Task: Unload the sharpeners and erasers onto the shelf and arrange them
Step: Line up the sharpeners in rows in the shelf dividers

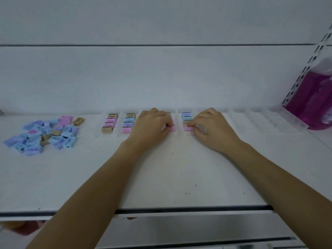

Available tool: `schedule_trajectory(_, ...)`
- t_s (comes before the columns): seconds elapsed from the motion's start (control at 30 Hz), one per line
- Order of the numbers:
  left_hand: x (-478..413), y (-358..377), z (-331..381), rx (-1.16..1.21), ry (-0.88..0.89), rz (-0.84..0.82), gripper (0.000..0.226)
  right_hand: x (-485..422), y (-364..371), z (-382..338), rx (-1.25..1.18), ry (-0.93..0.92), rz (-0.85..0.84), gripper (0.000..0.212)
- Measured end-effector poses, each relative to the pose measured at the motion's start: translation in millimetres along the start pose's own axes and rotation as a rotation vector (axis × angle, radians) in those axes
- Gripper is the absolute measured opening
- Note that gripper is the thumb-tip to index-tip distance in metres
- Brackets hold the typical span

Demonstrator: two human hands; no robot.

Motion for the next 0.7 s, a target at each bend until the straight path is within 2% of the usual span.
schedule_trajectory(0.17,-0.5,-0.6,-1.0,-0.03,-0.024,-0.001,0.014,-0.8,0.4,2.4,0.009,0.036,-0.006,0.034)
schedule_trajectory(0.27,1.3,-1.3,-0.5,-0.031,-0.022,0.03,0.037,-0.3,4.0,5.4,0.025,0.045,-0.027,0.036)
schedule_trajectory(0.33,1.5,0.7,0.0,-0.048,-0.027,-0.012,0.056,1.0,8.0,7.7,0.027,0.06,-0.064,0.036)
schedule_trajectory(0.43,0.1,2.3,-0.9,-0.056,-0.054,-0.063,0.069,2.0,10.4,8.6,0.034,0.064,-0.065,0.025)
schedule_trajectory(0.57,-0.9,2.4,-1.9,-0.052,-0.052,-0.033,0.068,0.0,6.6,6.6,0.023,0.05,-0.035,0.033)
schedule_trajectory(0.7,0.6,-1.6,0.4,-0.035,0.014,0.033,0.048,0.4,-1.3,-0.9,0.013,0.009,0.04,0.034)
Point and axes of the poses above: each hand's wrist, its own x-axis away from the middle knuckle, its own y-axis out of the palm, z = x × y, the point moved 5 cm from there along -x, towards the middle knuckle, and after that the axes turned 4 degrees about -z, right-handed, at the moved point
